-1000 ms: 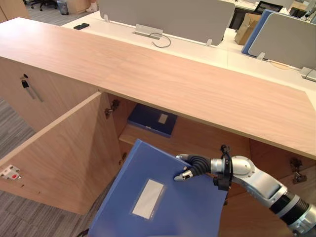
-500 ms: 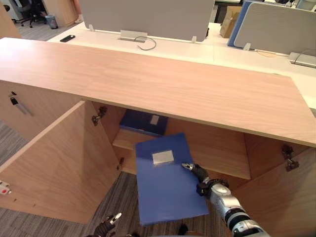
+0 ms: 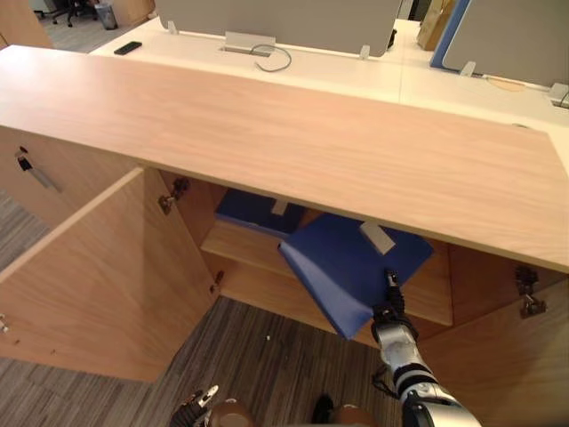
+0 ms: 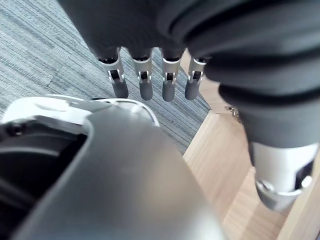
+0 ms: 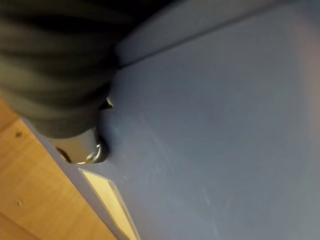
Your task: Walk over to the cabinet, pick up the folder, carry it to the office cabinet, place the folder inside the office cabinet, then close the office cabinet door
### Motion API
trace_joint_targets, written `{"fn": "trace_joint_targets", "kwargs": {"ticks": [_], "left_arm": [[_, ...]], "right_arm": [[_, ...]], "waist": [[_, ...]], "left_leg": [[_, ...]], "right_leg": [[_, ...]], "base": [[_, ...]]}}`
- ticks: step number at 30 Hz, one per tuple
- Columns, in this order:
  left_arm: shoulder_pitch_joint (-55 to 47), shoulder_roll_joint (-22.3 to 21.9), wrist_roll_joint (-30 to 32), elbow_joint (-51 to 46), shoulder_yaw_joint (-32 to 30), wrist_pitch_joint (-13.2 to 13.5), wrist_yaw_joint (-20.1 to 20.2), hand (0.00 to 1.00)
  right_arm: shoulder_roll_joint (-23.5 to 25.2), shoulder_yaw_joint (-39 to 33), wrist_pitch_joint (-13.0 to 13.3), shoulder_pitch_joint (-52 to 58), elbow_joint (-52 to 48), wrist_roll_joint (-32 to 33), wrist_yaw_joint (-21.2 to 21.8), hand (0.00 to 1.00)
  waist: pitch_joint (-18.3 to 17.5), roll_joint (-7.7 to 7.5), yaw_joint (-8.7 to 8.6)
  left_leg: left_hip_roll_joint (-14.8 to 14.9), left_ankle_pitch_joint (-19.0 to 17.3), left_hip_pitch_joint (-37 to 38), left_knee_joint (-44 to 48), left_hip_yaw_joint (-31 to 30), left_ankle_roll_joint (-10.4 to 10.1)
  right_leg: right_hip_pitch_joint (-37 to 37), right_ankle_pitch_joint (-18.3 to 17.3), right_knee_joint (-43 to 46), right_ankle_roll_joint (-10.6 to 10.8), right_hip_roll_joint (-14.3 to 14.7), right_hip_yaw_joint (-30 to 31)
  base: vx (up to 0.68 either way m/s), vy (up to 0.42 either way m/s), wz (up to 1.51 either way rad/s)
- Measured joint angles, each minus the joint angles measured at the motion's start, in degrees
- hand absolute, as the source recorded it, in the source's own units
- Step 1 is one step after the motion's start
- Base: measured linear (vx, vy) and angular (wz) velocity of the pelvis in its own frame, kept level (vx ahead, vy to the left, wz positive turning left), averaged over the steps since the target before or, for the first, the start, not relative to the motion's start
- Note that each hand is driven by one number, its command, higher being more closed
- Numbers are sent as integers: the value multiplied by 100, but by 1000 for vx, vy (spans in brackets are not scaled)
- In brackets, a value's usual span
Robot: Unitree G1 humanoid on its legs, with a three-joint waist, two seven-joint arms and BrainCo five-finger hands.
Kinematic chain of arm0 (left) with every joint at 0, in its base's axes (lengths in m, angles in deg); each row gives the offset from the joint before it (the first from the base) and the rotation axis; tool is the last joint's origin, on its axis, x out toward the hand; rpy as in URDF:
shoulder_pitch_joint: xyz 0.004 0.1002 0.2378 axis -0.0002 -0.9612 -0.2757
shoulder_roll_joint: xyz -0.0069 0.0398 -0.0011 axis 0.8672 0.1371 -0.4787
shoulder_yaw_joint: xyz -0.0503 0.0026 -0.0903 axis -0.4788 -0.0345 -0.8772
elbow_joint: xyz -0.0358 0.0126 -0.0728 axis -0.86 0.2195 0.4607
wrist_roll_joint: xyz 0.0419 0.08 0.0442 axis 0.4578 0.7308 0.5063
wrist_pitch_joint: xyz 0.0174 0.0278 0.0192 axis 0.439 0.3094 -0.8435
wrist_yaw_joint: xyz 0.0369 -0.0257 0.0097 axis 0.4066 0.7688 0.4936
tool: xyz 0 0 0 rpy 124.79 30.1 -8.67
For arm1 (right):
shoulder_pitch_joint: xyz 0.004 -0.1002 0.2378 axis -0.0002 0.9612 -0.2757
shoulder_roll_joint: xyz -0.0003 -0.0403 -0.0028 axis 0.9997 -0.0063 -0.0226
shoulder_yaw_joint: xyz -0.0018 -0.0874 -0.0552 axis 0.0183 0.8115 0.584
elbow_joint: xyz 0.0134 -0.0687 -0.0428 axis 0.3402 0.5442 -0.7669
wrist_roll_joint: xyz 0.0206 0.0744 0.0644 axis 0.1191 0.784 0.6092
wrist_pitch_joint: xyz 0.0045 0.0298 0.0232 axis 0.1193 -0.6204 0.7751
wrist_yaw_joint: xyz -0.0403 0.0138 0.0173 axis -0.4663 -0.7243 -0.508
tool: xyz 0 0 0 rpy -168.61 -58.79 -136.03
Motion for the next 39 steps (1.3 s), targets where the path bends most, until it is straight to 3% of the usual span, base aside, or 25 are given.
{"fn": "trace_joint_targets", "kwargs": {"ticks": [5, 11, 16, 18, 25, 30, 39], "left_arm": [[389, -4, -291, -171, 7, -13, -183, 0], [385, -17, -541, -832, 123, -37, -365, 0], [478, -9, -769, -1139, 151, -35, -432, 0], [484, -12, -794, -1240, 213, -35, -479, 0], [478, -21, -1021, -1607, 303, -39, -560, 0], [482, -16, -1047, -1769, 317, -38, -597, 0], [531, -21, -1174, -1964, 333, -36, -613, 0]], "right_arm": [[159, -645, 386, -1014, -90, 771, -386, 100], [513, -1644, 1310, -1680, -1423, 1448, -1115, 100], [305, -2167, 1639, -2137, -1648, 1820, -1593, 100], [160, -2327, 1677, -2305, -1650, 1876, -1768, 100], [-590, -2732, 1677, -3196, -1572, 2162, -2264, 100], [-1298, -2739, 1462, -3837, -1099, 2159, -2447, 100], [-1970, -2682, 1055, -4229, -337, 2143, -2633, 100]], "waist": [[413, 104, 148], [492, 188, 296], [502, 209, 447], [535, 279, 513], [559, 320, 710], [564, 325, 737], [688, 316, 763]], "left_leg": [[384, -273, -1295, 1213, -566, 62], [703, -386, -2595, 2281, -1299, -11], [774, -399, -3504, 2811, -1688, -24], [865, -396, -3792, 2987, -1763, -31], [811, -397, -4718, 3527, -2013, -17], [728, -384, -5128, 3647, -2064, -4], [653, -317, -5333, 3738, -1924, 46]], "right_leg": [[-1089, -624, 1355, -203, -195, -305], [-1955, -1253, 2595, -500, -388, -802], [-2596, -1581, 3257, -635, -569, -1032], [-2798, -1649, 3435, -665, -608, -1097], [-3541, -1831, 4135, -794, -919, -1169], [-3885, -1892, 4350, -773, -1092, -1213], [-4200, -2008, 4687, -857, -1370, -1140]], "base": [[-172, -116, 26], [-108, -126, 26], [-62, -28, 20], [-43, 34, 17], [-12, 57, 11], [-21, 64, 11], [2, 51, 7]]}}
